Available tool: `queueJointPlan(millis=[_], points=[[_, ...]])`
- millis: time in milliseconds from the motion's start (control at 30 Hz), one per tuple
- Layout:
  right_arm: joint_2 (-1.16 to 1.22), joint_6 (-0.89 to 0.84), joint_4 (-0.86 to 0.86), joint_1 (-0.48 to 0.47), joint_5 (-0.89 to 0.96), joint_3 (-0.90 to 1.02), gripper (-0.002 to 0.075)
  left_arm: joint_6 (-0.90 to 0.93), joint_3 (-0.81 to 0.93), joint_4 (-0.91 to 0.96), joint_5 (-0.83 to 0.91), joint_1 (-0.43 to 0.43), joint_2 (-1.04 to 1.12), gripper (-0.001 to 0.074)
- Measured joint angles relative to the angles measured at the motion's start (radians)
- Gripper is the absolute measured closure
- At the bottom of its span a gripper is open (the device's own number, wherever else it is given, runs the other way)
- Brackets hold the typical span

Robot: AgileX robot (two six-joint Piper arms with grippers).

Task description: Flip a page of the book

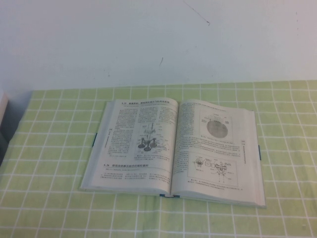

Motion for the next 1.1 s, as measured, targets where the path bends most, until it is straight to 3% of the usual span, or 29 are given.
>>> queueJointPlan(millis=[233, 567, 733, 1100], points=[[0.0, 0.0, 0.0, 0.0, -0.241, 0.0, 0.0729, 0.0, 0.0, -0.019, -0.185, 0.0, 0.0, 0.0738], [0.0, 0.083, 0.0, 0.0, -0.676, 0.0, 0.0729, 0.0, 0.0, -0.028, -0.604, 0.0, 0.0, 0.0738], [0.0, 0.199, 0.0, 0.0, -0.745, 0.0, 0.0729, 0.0, 0.0, -0.028, -0.693, 0.0, 0.0, 0.0738], [0.0, 0.212, -0.064, 0.0, -0.741, 0.0, 0.0729, -0.004, 0.0, -0.037, -0.698, 0.0, -0.002, 0.0738]])
